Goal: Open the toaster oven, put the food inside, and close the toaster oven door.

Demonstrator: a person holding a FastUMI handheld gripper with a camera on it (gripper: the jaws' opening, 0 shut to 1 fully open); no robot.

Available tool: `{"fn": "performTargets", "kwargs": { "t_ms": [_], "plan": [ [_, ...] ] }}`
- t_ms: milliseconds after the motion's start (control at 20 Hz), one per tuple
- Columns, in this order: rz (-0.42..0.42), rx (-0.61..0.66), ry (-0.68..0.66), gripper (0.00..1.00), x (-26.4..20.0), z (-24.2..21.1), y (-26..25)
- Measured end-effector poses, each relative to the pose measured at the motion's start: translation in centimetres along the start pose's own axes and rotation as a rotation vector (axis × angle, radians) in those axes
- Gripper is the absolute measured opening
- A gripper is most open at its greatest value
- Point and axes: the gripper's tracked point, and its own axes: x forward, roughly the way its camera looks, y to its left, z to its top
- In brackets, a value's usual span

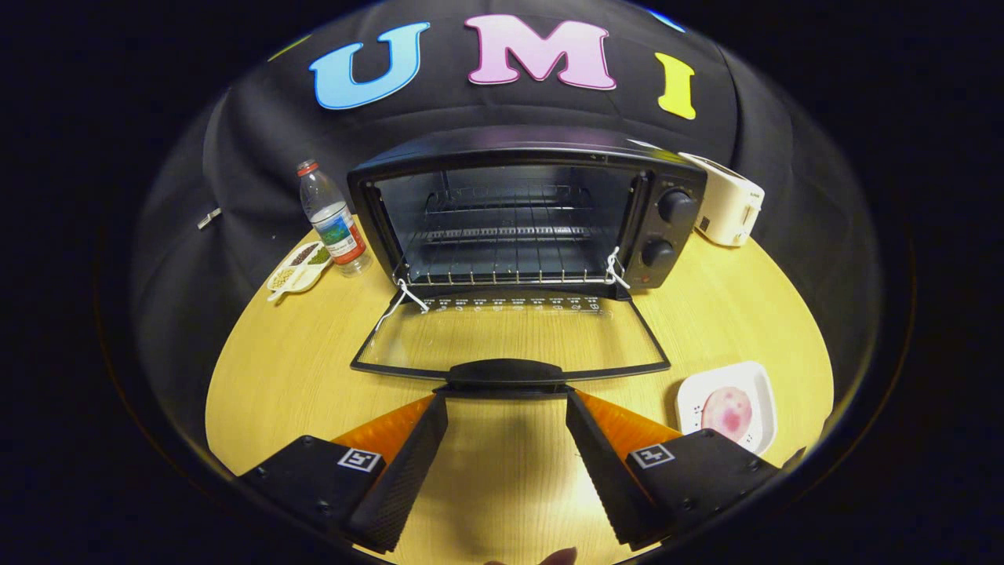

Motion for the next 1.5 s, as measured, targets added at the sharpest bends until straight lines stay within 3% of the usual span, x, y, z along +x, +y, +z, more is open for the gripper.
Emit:
{"fn": "performTargets", "kwargs": {
  "t_ms": [350,750,1100,1300,1400,1500],
  "plan": [
    [0.07,0.062,0.058,0.99,-4.8,1.0,-3.2],
    [0.117,0.003,0.324,0.98,-9.5,0.8,-13.8],
    [0.053,0.011,0.501,0.98,-6.6,-1.8,-25.6],
    [0.046,0.076,0.554,0.98,-3.4,-3.2,-28.5],
    [0.054,0.075,0.593,0.88,-1.9,-4.6,-29.3],
    [0.059,0.052,0.626,0.88,-0.9,-5.9,-29.9]
  ]
}}
